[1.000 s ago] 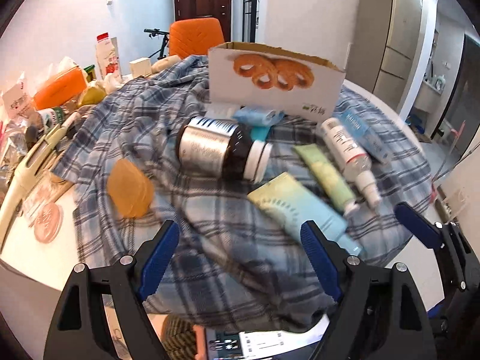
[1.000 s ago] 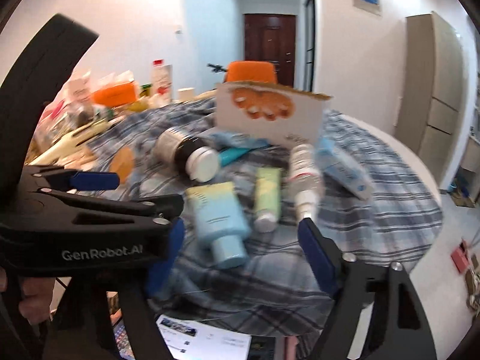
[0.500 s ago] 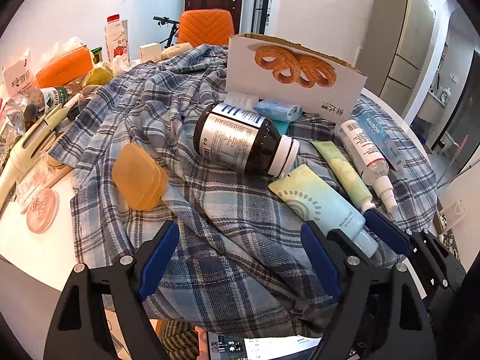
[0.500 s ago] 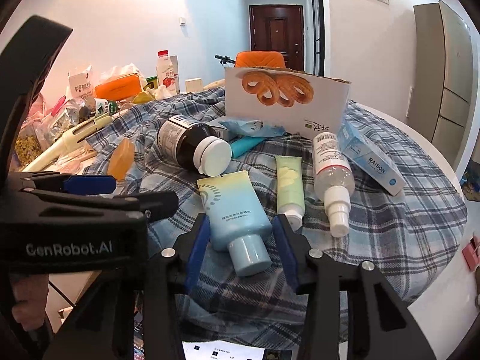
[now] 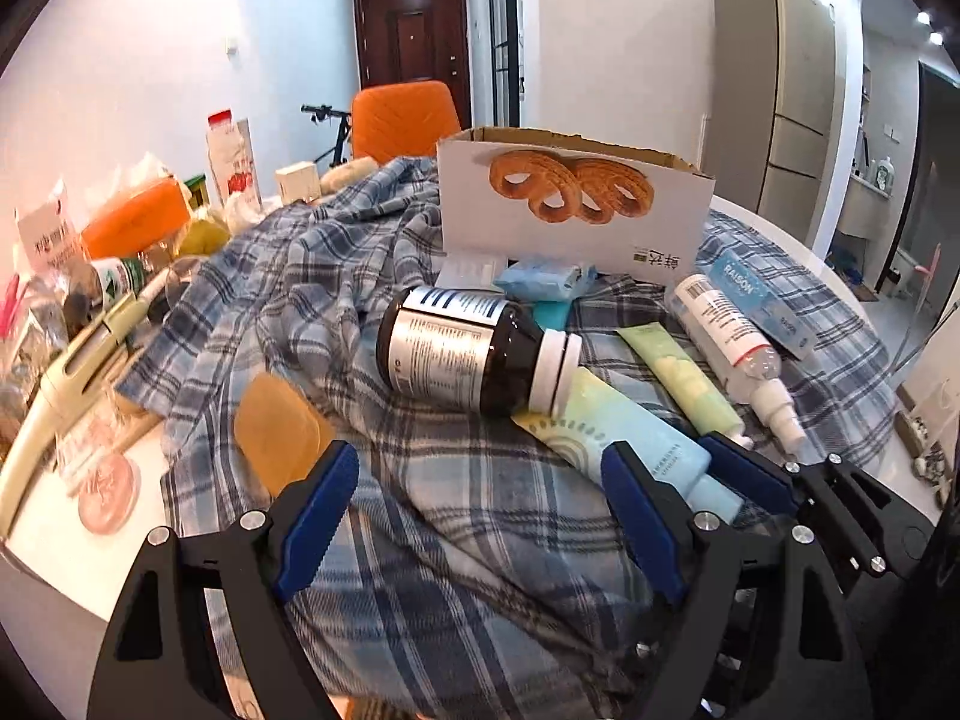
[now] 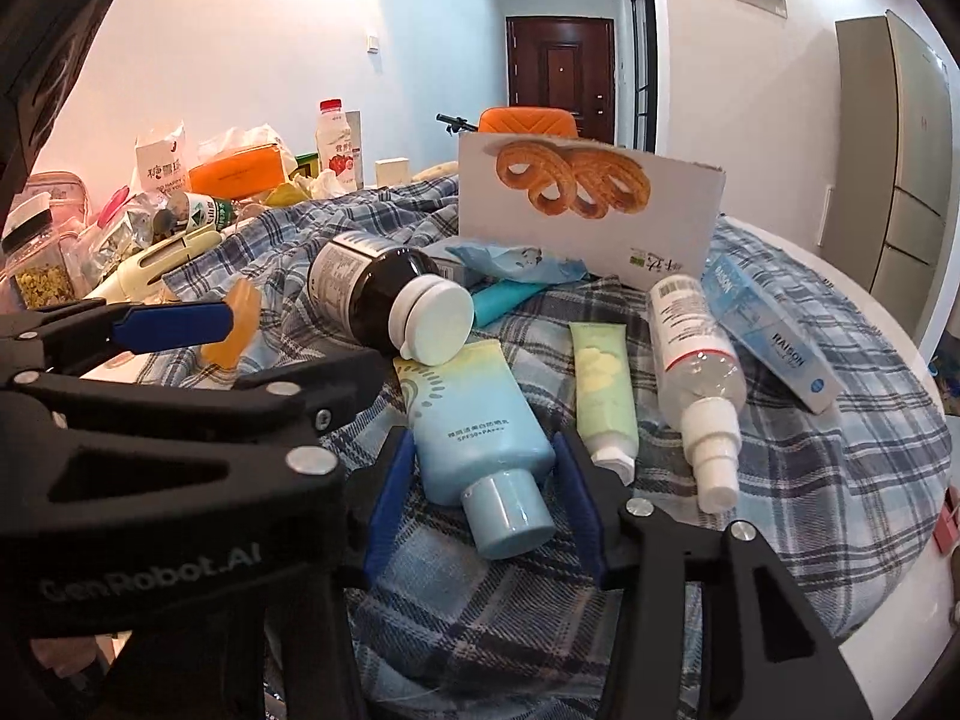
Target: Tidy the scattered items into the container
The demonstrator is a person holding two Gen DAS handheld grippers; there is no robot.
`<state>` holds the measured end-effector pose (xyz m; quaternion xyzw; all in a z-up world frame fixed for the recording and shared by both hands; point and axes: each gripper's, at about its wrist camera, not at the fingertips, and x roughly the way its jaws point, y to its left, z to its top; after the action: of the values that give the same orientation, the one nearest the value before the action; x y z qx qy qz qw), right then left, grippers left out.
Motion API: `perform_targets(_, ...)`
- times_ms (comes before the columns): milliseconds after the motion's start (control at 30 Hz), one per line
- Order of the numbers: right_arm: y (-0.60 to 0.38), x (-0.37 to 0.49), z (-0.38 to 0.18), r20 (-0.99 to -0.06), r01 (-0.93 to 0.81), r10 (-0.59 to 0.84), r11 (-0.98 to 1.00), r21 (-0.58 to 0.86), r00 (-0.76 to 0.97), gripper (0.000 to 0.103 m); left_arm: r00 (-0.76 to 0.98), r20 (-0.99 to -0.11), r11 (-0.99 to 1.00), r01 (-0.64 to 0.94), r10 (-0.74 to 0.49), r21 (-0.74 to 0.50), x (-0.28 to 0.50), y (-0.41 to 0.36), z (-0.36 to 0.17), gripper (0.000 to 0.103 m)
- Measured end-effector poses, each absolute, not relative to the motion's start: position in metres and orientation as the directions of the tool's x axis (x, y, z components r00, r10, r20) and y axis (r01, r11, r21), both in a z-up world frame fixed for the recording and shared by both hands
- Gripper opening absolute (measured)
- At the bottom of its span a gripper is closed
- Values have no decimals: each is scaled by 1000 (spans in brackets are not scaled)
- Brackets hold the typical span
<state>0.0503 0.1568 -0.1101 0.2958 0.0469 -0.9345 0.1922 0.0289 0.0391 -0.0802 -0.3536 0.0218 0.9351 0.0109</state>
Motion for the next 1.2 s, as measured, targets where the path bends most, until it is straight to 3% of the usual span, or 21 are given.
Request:
perform_targets(200, 155, 50, -112, -554, 385, -329, -923, 17, -765, 49, -725, -685, -998, -53, 68, -43, 21, 33, -89, 85)
perform_targets(567, 157, 54, -112, -506, 384, -345, -923, 29, -791, 48, -746, -664, -998, -42, 58, -41, 22, 32, -92, 85)
perform_targets(1200, 171, 44, -57, -360, 326, -297, -945, -21, -884, 44, -839, -541, -998, -55, 56, -19, 10, 35, -44, 85)
